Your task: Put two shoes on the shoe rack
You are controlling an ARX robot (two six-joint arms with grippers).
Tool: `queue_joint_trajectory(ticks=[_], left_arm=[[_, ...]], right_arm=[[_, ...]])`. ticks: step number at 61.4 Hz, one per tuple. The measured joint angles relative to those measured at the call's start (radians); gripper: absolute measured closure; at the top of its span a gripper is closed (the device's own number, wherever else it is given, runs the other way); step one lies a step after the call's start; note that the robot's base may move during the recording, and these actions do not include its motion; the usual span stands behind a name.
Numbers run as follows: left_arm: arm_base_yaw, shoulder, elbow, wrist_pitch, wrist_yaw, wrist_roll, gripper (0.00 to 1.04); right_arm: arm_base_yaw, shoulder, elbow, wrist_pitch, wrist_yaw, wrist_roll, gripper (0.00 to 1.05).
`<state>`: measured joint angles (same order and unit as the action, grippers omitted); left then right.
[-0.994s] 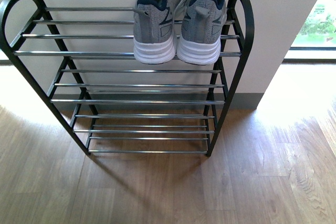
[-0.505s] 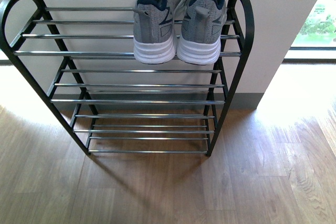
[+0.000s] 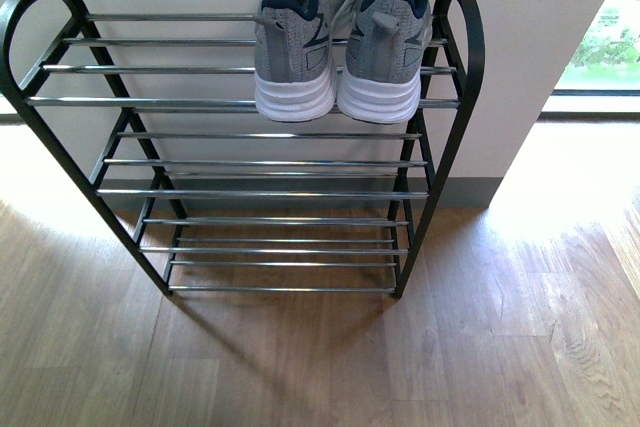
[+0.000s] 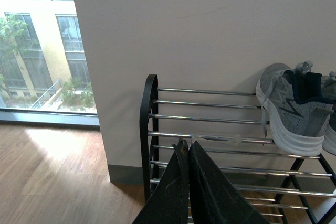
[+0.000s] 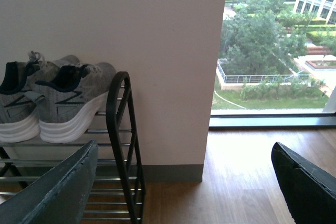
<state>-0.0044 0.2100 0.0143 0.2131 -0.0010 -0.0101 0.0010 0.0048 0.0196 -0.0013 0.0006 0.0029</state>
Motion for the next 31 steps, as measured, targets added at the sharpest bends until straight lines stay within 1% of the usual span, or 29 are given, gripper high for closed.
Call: queue_joint_trajectory(ticks=[9, 11, 12, 14, 26, 30, 31], left_arm=[[0.000, -0.036, 0.000, -0.037, 0.000, 0.000, 1.04], [0.000, -0.071, 0.000, -0.080, 0.000, 0.000, 1.04], [0.000, -0.113, 0.000, -0.143, 0.000, 0.000, 1.04], [0.000, -0.169, 0.000, -0.200, 0.000, 0.000, 1.04], [0.001, -0.193, 0.000, -0.213, 0.000, 0.000, 1.03], [0.001, -0.194, 0.000, -0.213, 0.000, 0.000, 0.93], [0.001, -0.194, 0.000, -0.213, 0.000, 0.000, 0.88]], right_arm=[[0.000, 0.000, 0.000, 0.000, 0.000, 0.000, 0.09], [0.000, 0.000, 0.000, 0.000, 0.000, 0.000, 0.09], [0.000, 0.000, 0.000, 0.000, 0.000, 0.000, 0.09], [0.000, 0.000, 0.000, 0.000, 0.001, 0.000, 0.09], [0.000, -0.001, 0.000, 0.000, 0.000, 0.000, 0.09], [0.000, -0.001, 0.000, 0.000, 0.000, 0.000, 0.09], [0.000, -0.001, 0.000, 0.000, -0.001, 0.000, 0.09]])
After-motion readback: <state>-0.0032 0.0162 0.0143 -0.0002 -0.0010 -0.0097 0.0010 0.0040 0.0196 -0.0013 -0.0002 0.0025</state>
